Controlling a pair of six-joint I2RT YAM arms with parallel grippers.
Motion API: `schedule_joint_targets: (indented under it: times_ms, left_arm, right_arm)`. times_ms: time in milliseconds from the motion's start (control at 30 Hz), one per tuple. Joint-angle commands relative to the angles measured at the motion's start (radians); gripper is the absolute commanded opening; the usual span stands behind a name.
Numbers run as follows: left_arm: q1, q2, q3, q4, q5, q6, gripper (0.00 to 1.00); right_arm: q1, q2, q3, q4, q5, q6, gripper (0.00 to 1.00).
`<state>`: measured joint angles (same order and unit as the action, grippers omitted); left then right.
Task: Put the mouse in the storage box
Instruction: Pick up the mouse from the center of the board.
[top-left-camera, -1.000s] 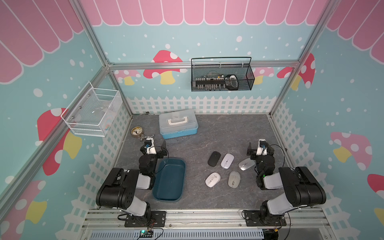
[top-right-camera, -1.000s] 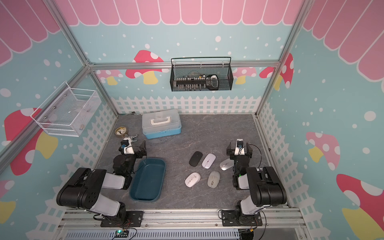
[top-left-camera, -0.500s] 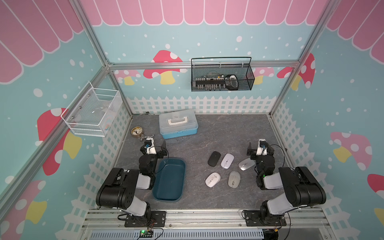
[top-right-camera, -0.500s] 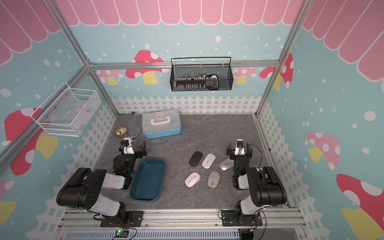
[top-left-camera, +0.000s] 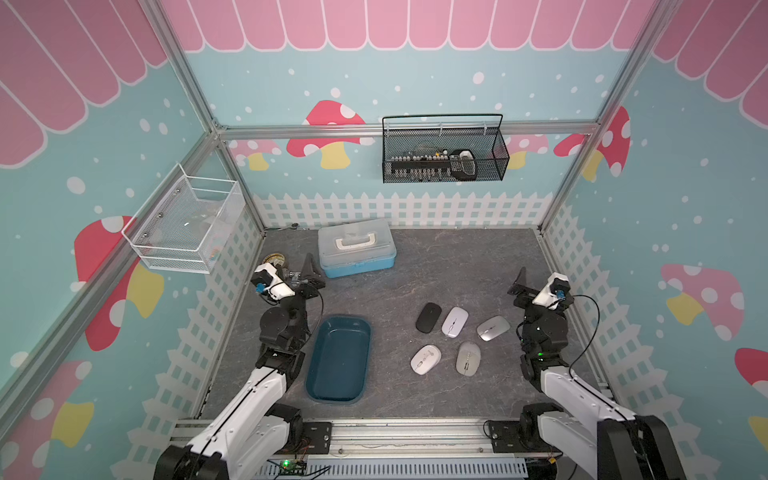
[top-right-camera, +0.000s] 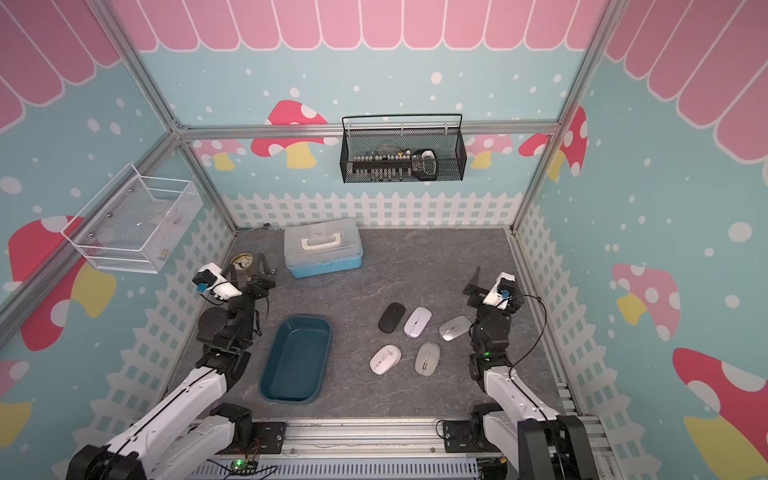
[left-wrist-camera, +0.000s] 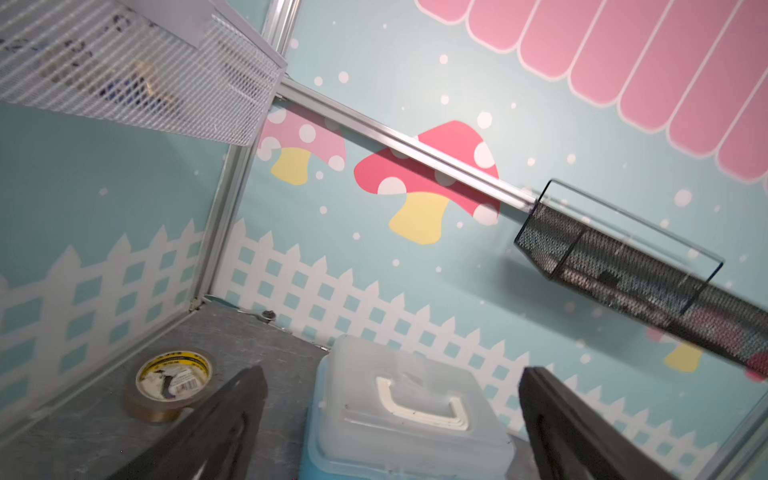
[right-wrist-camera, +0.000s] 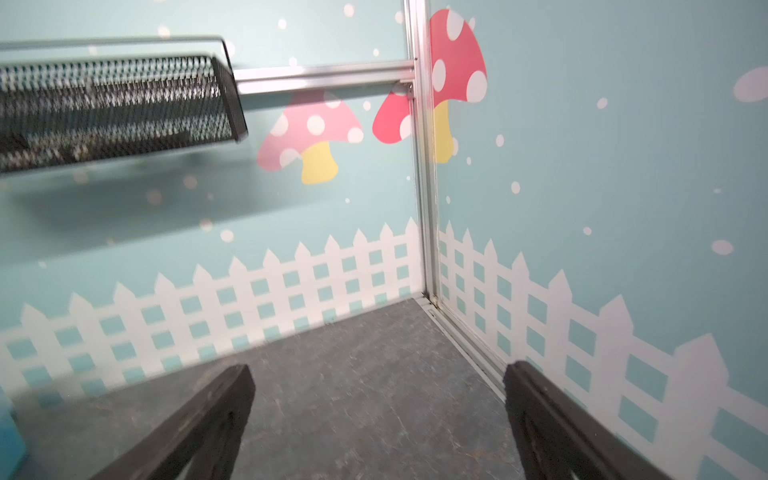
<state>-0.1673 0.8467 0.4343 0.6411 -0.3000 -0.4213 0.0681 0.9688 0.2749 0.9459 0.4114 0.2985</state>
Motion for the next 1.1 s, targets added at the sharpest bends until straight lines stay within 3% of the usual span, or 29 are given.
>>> schedule_joint_targets:
  times_ms: [0,33,167,233,400,667,1067]
  left_arm:
    - [0.095,-0.085,0.027,-0.422,0.239,-0.23,0.99]
    - [0.116,-0.107,0.032,-0.451,0.357,-0.217,0.97]
    - [0.12,-0.17,0.082,-0.683,0.575,-0.192,0.9]
    - [0.12,-0.184,0.089,-0.775,0.655,-0.209,0.88]
    - [0.109,-0.197,0.118,-0.855,0.819,-0.207,0.88]
    - [0.11,-0.222,0.189,-0.94,0.724,-0.062,0.94]
    - [0.109,-0.203,0.174,-0.933,0.729,-0.058,0.96]
  right_arm:
    - [-0.034,-0.08,0.066,-0.365,-0.165,0.203,0.98]
    - [-0.034,-0.097,0.104,-0.463,-0.254,0.216,0.96]
    - [-0.029,-0.075,0.274,-0.896,-0.474,0.292,0.88]
    - [-0.013,-0.044,0.319,-1.04,-0.589,0.291,0.9]
    - [0.04,-0.017,0.337,-1.31,-0.705,0.319,0.94]
    - [0.156,-0.059,0.191,-1.408,-0.733,0.397,1.0]
    - [0.314,0.042,0.166,-1.384,-0.646,0.471,0.98]
